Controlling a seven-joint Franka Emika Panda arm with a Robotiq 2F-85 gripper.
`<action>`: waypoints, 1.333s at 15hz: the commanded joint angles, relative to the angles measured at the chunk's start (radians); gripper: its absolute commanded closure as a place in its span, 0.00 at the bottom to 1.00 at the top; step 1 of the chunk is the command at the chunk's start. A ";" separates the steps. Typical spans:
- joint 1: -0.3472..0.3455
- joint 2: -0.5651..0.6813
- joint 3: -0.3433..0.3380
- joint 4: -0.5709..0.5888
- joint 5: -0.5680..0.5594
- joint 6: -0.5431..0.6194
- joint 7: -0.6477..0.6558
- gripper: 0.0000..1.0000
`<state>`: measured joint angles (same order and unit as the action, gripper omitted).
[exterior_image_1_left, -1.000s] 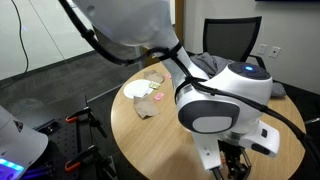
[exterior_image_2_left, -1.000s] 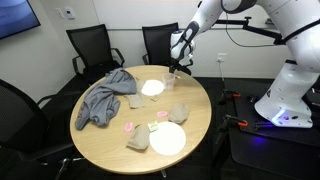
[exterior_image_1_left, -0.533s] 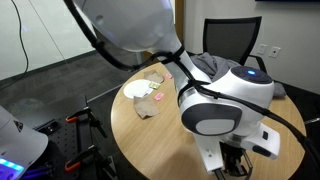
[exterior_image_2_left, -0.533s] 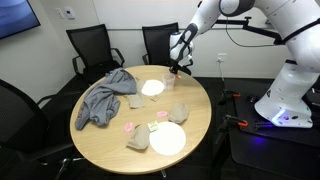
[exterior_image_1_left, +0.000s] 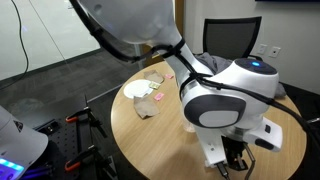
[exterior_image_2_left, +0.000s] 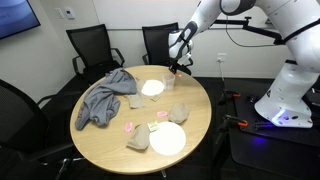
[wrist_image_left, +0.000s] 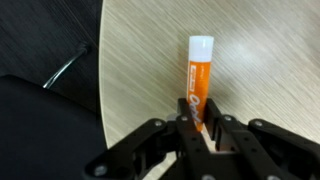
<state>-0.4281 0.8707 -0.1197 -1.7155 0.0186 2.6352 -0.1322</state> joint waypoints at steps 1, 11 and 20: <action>0.041 -0.140 -0.014 -0.093 -0.002 -0.047 -0.005 0.95; 0.238 -0.452 -0.071 -0.288 -0.136 -0.112 0.042 0.95; 0.351 -0.642 -0.014 -0.390 -0.234 -0.222 0.037 0.95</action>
<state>-0.1016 0.3091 -0.1542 -2.0511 -0.1874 2.4515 -0.1110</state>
